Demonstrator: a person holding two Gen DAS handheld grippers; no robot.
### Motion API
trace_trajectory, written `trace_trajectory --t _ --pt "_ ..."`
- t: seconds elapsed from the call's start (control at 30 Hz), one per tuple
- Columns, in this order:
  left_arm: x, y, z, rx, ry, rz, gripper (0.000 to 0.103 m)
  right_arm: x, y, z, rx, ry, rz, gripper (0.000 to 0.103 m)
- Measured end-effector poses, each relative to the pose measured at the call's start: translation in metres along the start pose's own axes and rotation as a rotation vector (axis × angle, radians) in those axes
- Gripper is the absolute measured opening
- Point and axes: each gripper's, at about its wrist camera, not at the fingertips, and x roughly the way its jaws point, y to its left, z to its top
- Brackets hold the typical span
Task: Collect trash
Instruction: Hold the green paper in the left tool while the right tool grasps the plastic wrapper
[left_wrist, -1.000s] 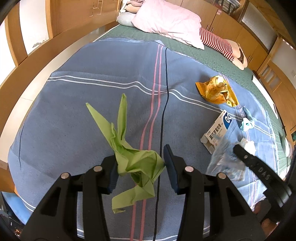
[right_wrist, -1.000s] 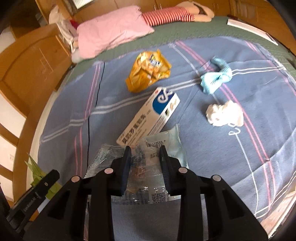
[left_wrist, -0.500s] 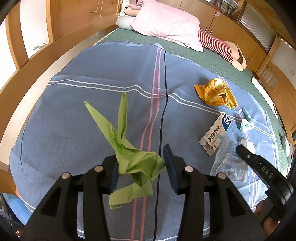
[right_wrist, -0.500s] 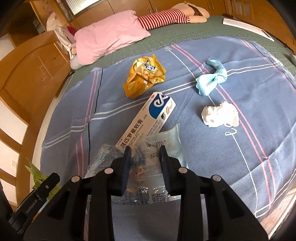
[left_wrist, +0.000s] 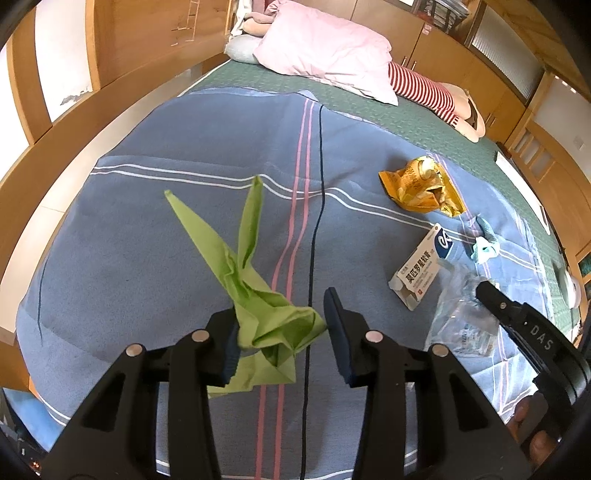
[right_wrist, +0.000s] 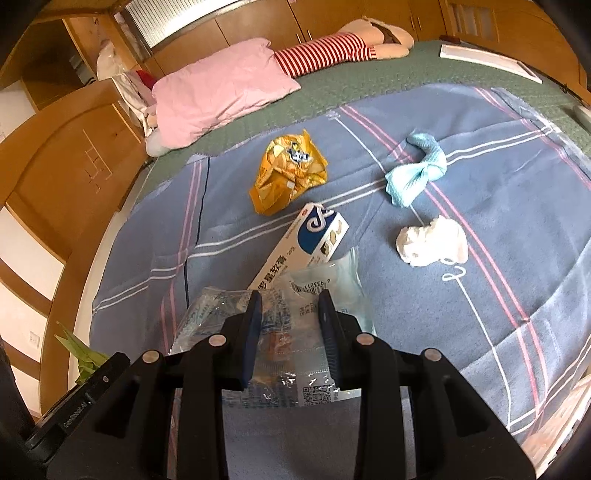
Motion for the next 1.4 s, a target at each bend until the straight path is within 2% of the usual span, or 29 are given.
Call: trace_trajectory --t 0.3,1.4 --pt "-0.0003 0.0024 0.0013 -0.002 0.002 -0.001 0.042 0.0063 -0.0015 0.0001 0.006 0.026 -0.005 0.032" --pt "-0.0001 -0.0003 -0.0001 0.006 0.003 -0.008 0.041 0.0085 -0.0029 -0.001 0.013 0.034 -0.011 0.032"
